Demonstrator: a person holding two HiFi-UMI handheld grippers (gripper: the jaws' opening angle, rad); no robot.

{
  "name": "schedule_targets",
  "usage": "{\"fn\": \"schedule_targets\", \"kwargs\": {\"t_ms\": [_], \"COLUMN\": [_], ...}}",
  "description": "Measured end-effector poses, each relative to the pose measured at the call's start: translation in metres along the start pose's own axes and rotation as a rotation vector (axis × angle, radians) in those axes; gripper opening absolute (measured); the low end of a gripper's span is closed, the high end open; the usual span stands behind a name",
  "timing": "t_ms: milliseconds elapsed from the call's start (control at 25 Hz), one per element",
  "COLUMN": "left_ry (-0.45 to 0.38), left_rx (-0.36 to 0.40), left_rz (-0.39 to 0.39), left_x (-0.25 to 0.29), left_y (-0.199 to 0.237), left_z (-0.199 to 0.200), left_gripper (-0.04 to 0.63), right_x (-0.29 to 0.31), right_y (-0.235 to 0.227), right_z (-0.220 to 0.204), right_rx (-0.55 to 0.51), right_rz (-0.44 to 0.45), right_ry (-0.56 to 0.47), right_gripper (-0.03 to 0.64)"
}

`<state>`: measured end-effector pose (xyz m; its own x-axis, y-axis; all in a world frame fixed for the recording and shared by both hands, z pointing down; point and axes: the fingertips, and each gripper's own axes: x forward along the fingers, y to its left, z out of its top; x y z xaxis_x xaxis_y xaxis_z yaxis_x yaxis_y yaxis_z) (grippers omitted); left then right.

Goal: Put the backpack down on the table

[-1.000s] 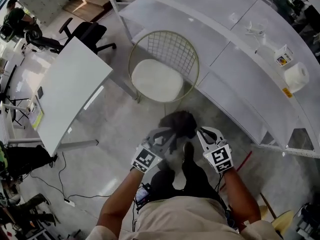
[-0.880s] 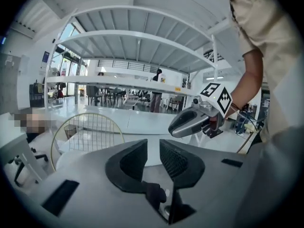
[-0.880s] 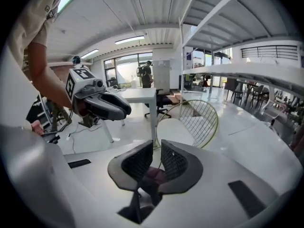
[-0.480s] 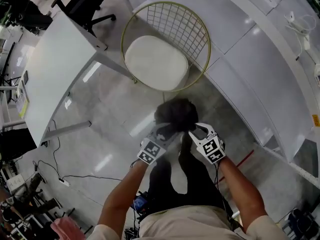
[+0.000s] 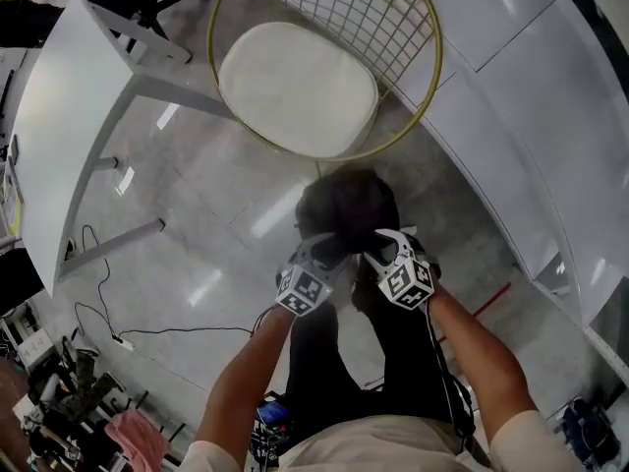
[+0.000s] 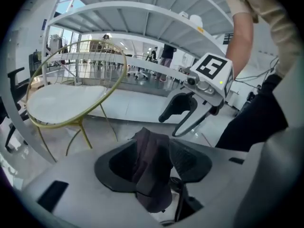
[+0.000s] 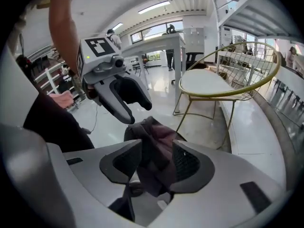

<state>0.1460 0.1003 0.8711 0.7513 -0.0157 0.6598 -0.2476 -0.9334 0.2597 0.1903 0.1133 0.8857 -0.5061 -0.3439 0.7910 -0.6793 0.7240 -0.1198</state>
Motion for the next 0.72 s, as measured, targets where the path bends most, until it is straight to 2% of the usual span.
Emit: {"fn": "schedule_targets", "kwargs": {"t_ms": [240,520,720], "left_ry": [0.029,0.106,0.145], "left_rx": [0.046,0.136,0.194], "left_rz": [-0.009,-0.086,-0.112], "left_x": [0.033,0.061,0.071], "left_y": [0.006,0.001,0.000], "left_z": [-0.040,-0.076,-0.087], "left_gripper": [0.225,0.229,0.156], "right_x": [0.047,0.078,0.091], "right_y": [0.002,0.010,0.018], "right_z": [-0.027,-0.042,-0.055], "right_rx": [-0.120,-0.257,-0.282], "right_rz": [0.013,0.054,0.115], "right_ry": [0.012,0.035,0.064], "right_gripper": [0.181,0.181,0.181]}}
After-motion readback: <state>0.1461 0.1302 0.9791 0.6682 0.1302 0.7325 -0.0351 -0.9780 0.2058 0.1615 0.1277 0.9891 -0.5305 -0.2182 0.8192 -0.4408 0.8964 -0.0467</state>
